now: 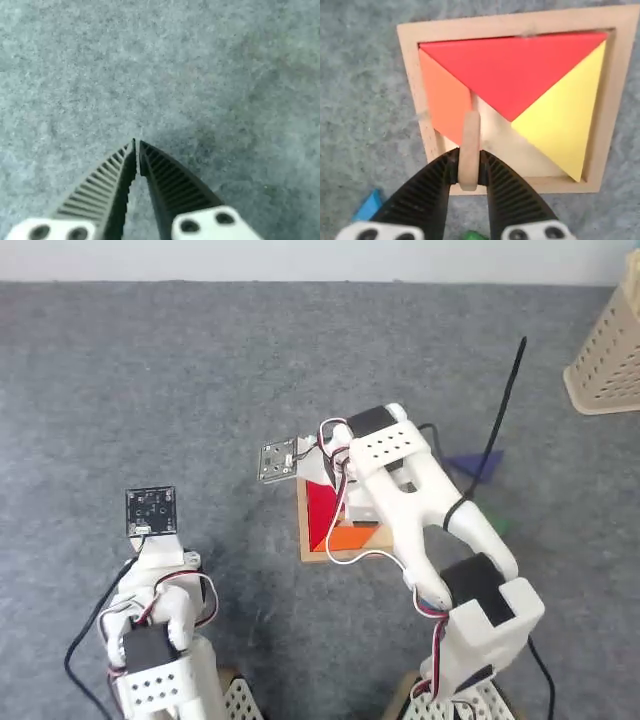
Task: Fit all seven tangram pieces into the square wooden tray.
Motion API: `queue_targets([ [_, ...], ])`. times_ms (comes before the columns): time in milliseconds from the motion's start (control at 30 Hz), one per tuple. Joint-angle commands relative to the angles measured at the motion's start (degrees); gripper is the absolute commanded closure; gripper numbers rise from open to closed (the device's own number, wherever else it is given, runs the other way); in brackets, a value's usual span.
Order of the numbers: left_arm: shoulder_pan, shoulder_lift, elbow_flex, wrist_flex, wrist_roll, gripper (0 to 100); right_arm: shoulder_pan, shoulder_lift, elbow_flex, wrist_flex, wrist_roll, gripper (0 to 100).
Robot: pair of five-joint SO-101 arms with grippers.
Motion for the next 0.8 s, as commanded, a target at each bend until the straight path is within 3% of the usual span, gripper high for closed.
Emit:
queue_targets([
  [0,0.2,-0.8,-0.6,0.4,0.5,99,-2.4,-0.4,-1.2,-1.8,0.7,99.0],
  [267,0.2,-0.8,-0.6,0.4,0.5,99,-2.9,-0.4,0.5,-3.4,0.7,98.3],
  [433,0.2,-0.8,-0.6,0.4,0.5,99,-2.8,-0.4,0.6,-3.3,-1.1,90.2],
  [767,0.2,-0.8,-0.6,0.4,0.5,99,-2.6,-0.5,0.3,-4.0,-1.3,90.2],
])
